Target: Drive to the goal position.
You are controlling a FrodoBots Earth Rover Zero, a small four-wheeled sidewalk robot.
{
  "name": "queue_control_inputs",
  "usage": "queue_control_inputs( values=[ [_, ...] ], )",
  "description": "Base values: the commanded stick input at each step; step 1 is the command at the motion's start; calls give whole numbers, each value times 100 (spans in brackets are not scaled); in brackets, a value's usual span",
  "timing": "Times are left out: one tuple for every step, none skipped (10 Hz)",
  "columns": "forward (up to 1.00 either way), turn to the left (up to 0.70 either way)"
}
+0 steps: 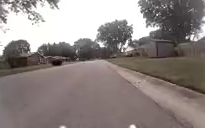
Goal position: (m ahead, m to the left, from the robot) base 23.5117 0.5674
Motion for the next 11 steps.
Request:
queue_control_inputs(
  values=[
    [100,0],
    [100,0],
    [100,0],
    [100,0],
    [100,0],
    [100,0],
    [100,0],
    [100,0],
    [100,0],
    [100,0],
    [100,0]
  ],
)
